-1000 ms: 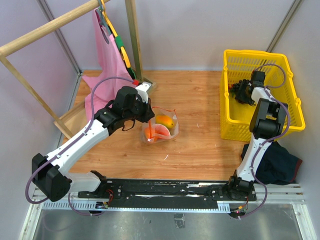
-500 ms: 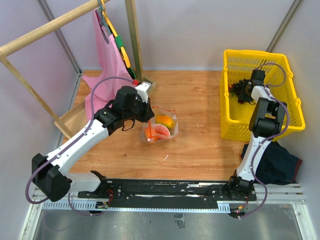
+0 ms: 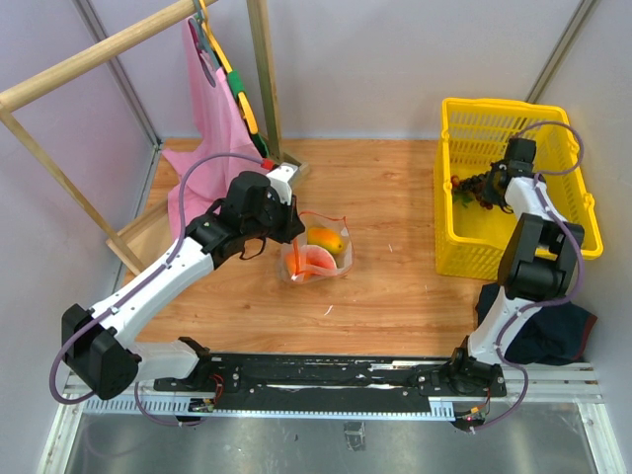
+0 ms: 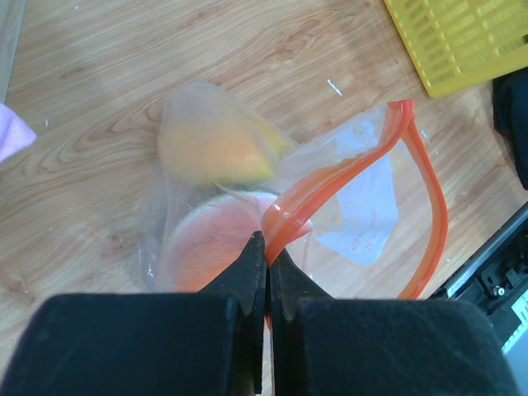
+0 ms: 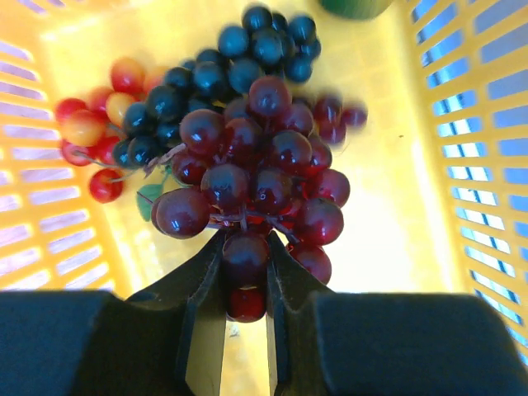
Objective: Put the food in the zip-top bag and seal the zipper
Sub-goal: Pick up the fake fruit from the bin.
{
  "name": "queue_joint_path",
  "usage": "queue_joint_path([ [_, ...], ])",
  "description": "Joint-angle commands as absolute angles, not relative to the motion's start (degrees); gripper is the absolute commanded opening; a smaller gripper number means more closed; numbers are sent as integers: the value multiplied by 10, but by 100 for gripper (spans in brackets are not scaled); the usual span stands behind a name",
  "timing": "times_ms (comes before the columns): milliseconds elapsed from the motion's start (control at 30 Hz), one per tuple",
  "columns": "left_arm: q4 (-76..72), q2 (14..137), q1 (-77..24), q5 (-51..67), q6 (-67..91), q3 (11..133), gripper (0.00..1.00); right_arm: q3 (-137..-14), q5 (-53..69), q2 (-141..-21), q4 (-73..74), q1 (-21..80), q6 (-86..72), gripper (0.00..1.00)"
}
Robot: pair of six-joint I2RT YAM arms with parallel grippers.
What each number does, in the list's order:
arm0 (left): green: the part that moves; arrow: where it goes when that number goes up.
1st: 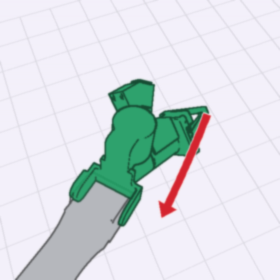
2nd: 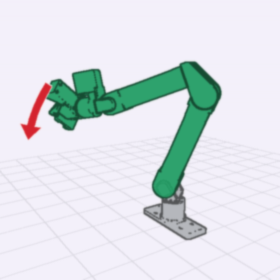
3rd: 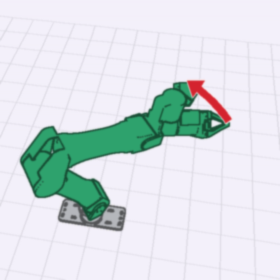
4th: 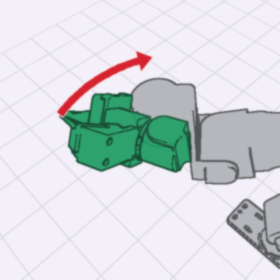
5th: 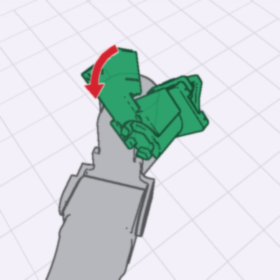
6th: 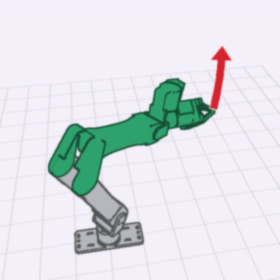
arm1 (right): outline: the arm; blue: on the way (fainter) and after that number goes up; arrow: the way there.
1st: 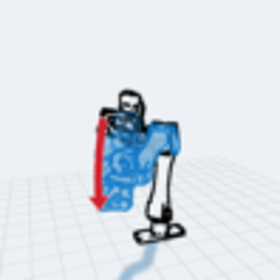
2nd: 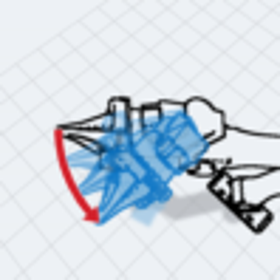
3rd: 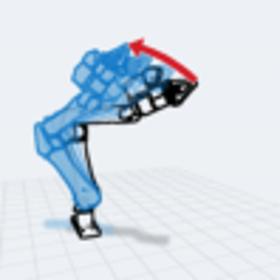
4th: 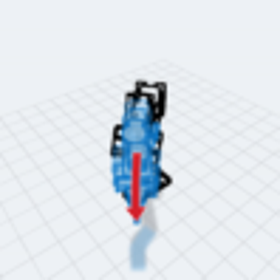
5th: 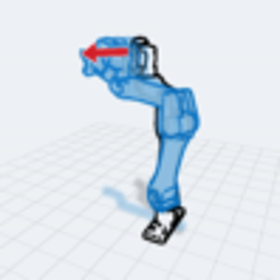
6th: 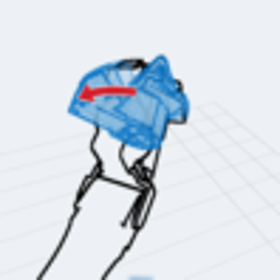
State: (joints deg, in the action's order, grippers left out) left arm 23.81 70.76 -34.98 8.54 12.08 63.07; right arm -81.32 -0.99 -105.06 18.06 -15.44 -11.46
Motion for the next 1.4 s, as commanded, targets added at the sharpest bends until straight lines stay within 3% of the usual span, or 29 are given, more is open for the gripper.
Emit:
queue_joint_path([
  [0,223,690,-343,102,125,629,0,-799,-25,-987,190,-164,-105,1],
  [667,217,680,-337,121,131,626,0,-782,-3,-740,237,-138,-119,1],
  [1367,214,674,-324,135,136,625,0,-918,142,-619,343,43,-82,1],
])
